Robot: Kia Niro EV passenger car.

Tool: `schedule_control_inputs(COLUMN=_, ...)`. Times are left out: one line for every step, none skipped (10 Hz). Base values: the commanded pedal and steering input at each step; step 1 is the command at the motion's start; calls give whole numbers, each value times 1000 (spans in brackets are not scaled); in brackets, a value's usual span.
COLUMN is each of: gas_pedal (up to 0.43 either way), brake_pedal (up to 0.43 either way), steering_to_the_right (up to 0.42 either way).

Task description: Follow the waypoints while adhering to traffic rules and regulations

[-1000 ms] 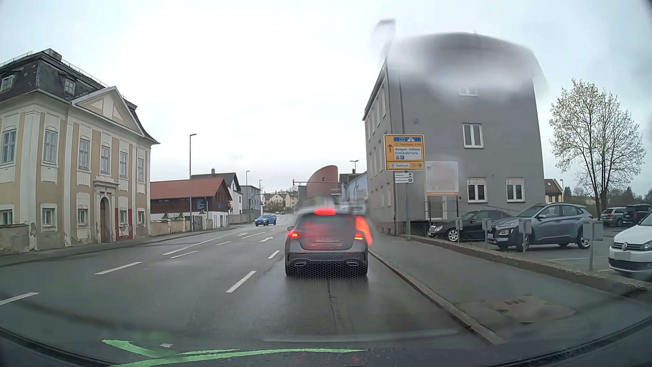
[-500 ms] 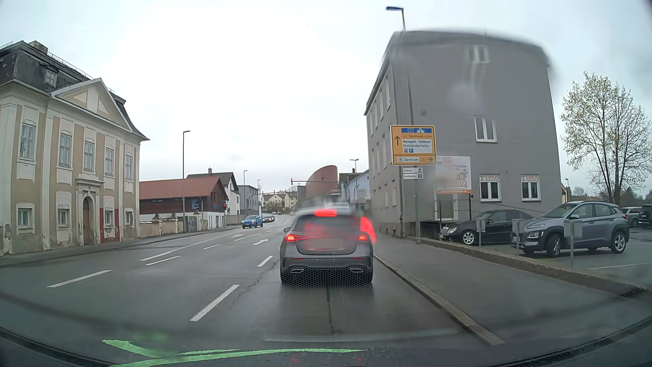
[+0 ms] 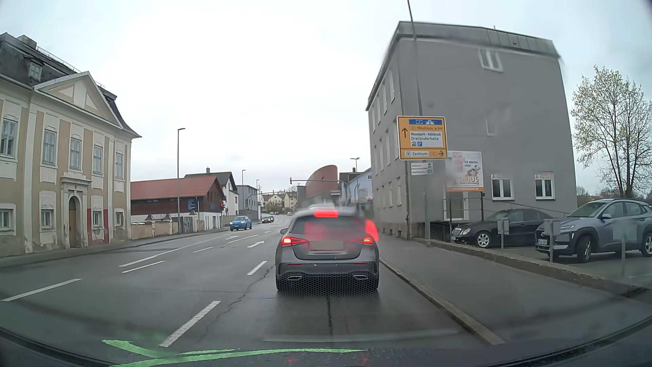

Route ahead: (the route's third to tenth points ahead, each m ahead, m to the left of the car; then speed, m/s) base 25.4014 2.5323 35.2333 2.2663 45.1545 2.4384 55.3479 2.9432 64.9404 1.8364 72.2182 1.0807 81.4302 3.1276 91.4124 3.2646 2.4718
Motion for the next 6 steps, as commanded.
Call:
schedule_control_inputs(gas_pedal=0, brake_pedal=244, steering_to_the_right=-5)
schedule_control_inputs(gas_pedal=0, brake_pedal=244, steering_to_the_right=-5)
schedule_control_inputs(gas_pedal=0, brake_pedal=244, steering_to_the_right=-5)
schedule_control_inputs(gas_pedal=0, brake_pedal=244, steering_to_the_right=-5)
schedule_control_inputs(gas_pedal=0, brake_pedal=238, steering_to_the_right=-5)
schedule_control_inputs(gas_pedal=0, brake_pedal=232, steering_to_the_right=-5)
